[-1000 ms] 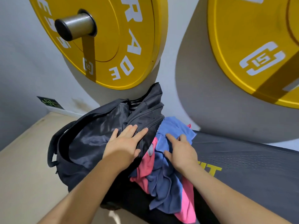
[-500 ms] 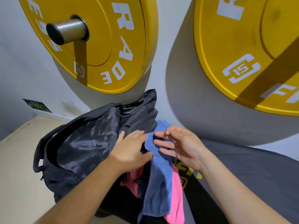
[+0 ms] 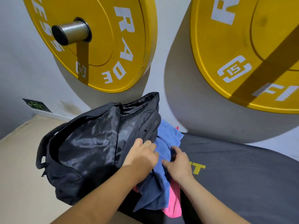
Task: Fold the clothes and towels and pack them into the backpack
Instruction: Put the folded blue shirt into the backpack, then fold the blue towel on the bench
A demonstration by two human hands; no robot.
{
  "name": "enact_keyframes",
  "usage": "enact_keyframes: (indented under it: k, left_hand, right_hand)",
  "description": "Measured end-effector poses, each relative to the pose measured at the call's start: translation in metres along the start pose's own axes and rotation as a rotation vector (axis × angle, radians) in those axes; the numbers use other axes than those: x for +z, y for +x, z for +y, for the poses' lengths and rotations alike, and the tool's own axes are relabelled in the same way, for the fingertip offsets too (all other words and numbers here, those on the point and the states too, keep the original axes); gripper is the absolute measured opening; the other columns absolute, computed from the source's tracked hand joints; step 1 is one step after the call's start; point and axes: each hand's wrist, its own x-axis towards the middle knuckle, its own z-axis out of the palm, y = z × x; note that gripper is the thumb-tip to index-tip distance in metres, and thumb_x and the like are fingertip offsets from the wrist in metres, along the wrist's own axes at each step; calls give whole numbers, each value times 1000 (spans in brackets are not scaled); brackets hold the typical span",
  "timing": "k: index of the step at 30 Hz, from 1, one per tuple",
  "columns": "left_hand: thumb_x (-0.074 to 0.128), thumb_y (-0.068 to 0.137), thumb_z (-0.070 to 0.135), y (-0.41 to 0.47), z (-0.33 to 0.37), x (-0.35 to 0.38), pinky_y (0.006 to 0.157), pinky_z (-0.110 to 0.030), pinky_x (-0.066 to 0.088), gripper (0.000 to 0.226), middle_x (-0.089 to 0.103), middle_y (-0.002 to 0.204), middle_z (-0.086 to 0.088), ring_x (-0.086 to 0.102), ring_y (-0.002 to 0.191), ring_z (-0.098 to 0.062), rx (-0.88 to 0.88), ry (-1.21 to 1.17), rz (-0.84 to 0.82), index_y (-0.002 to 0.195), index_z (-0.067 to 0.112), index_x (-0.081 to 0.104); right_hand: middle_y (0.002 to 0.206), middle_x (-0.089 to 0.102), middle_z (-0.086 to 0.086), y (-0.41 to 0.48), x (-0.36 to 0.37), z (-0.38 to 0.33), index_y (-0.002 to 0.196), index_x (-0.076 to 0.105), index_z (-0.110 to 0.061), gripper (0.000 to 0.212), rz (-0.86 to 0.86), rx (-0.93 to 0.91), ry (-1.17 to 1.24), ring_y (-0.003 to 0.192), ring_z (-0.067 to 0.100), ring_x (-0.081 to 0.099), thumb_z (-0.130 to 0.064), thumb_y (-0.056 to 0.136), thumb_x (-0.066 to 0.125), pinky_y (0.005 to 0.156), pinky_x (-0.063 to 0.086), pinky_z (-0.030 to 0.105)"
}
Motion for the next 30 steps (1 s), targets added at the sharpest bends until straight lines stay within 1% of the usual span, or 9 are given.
enact_keyframes:
  k: [6,10,12,14,17,19,23,26,30]
  left_hand:
    - [68,51,68,-3,33,21,50,-24,41,53,59,54,4,56,48,-17,-83,-212,-70,69,18,65]
    - [52,84,25,13,14,-12,67,-31,43,13,67,91,-7,63,87,-29,-398,-448,41,90,17,60]
    - [38,78,22,16,-9,-27,70,-31,40,20,65,85,-7,58,84,-28,-499,-803,125,77,15,57]
    - [36,78,14,12,-26,-48,61,-27,39,26,60,68,-4,53,68,-17,-589,-1089,333,68,17,60]
    - [37,85,-1,4,-41,-91,55,-21,38,38,53,58,6,47,58,-8,-658,-1371,522,62,21,57]
    - [37,87,-1,-2,-49,-128,56,-21,41,35,55,62,4,50,59,-9,-659,-1507,701,66,16,58]
    - [38,87,-2,-21,-69,-177,57,-25,38,27,49,70,-4,45,67,-15,-603,-1689,968,73,13,56]
    - [49,85,8,-32,-78,-176,70,-38,35,9,46,83,-13,43,80,-24,-574,-1911,914,78,10,55]
    - [59,86,19,-43,-74,-176,66,-35,37,11,48,76,-12,46,73,-22,-645,-1919,762,82,9,57]
  right_hand:
    - [62,59,8,-2,-15,-12,76,67,-4,7,-175,219,768,44,11,49,-3,83,70,44,40,20]
    - [59,57,4,-9,-59,-34,83,64,-6,10,-349,145,1092,47,9,47,1,88,60,41,35,16]
    - [80,59,2,-10,-65,-29,102,63,-16,23,-330,3,871,63,12,54,0,85,66,55,44,23]
    - [118,51,-10,-10,-58,-16,135,43,-39,76,-328,-158,505,98,9,58,-13,74,80,84,52,31]
    - [145,21,-20,-13,-39,-10,150,2,-43,115,-390,-339,189,137,-2,25,-29,69,83,114,26,25]
    - [151,17,-22,-9,-24,-9,152,4,-33,110,-411,-459,158,140,-7,18,-26,73,80,111,20,14]
    - [123,55,-10,-9,-15,-14,128,49,-21,60,-346,-445,86,115,-8,50,-37,73,68,89,39,10]
    - [87,56,-15,-10,-32,-16,92,53,-26,15,-328,-343,115,84,-3,58,-24,84,65,74,46,12]
    - [55,56,-13,-21,-65,-24,67,58,-13,20,-153,-189,199,58,8,49,-4,85,60,53,42,18]
